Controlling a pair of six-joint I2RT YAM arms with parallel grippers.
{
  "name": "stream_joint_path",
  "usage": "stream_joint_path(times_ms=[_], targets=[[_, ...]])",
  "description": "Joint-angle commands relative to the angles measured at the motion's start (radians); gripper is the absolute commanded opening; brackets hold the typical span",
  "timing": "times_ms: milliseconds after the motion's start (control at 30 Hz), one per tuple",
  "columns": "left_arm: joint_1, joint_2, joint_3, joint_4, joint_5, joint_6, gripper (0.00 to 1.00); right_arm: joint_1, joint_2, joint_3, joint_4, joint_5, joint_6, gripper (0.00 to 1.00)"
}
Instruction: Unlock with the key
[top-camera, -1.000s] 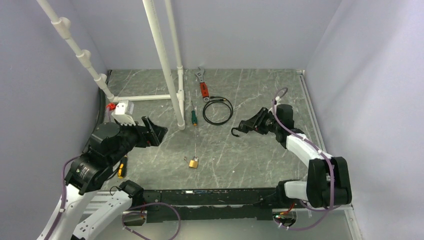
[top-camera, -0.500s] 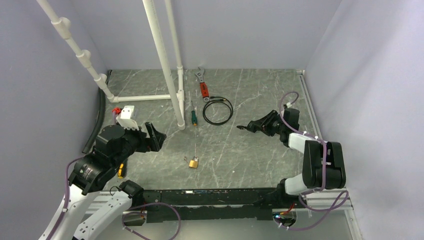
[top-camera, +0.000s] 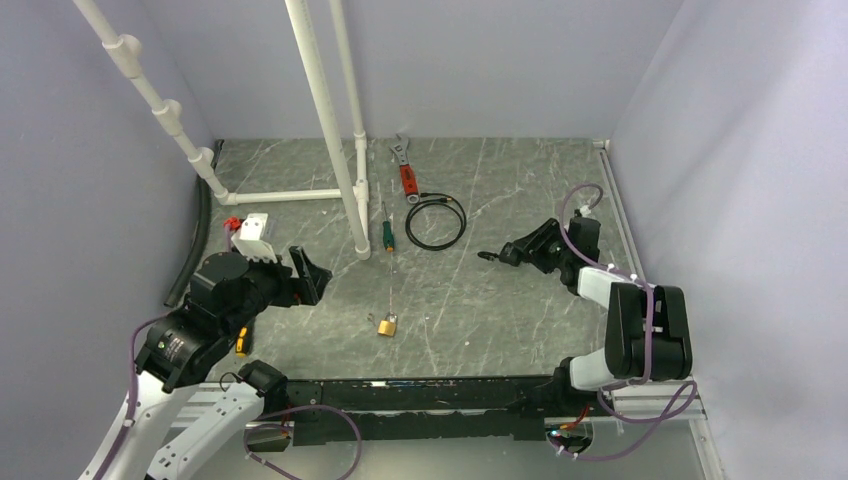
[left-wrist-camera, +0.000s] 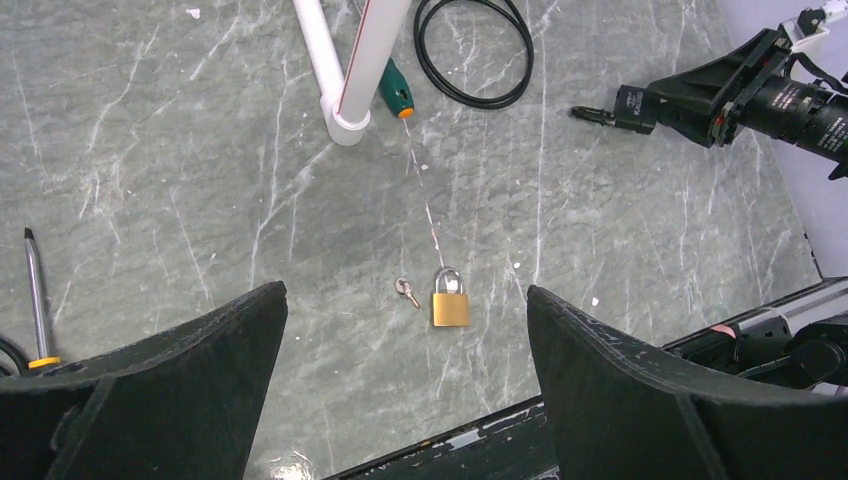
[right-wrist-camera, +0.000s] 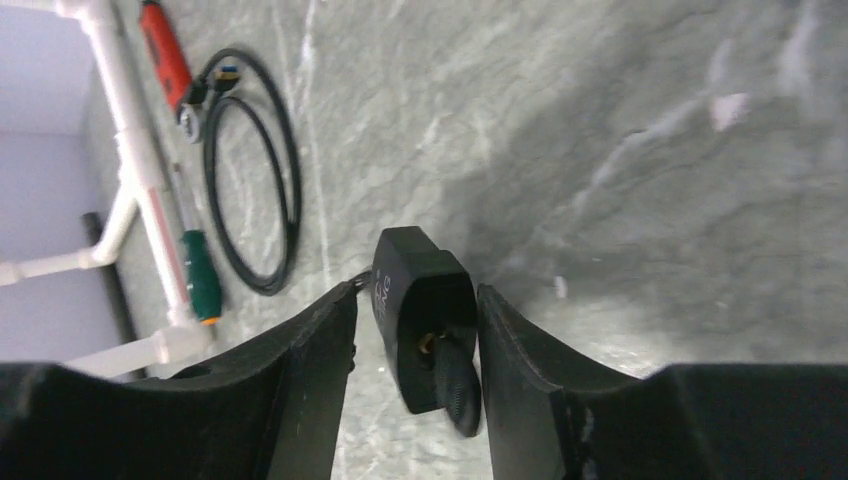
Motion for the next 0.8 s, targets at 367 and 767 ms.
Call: stream_joint_path(times_ms=[367,767], targets=[[0.0,-0.005,-0.002,0.023,0.005,0.004,0.93,-0.006,-0.175,-0.021,-0.116,0.155,-0.021,0.78],[0.0,0.124,-0.068,0.007,0.012,-0.18,0.85,0.249,-0.482,0.037,-0.365,0.361,-0.156,0.88]])
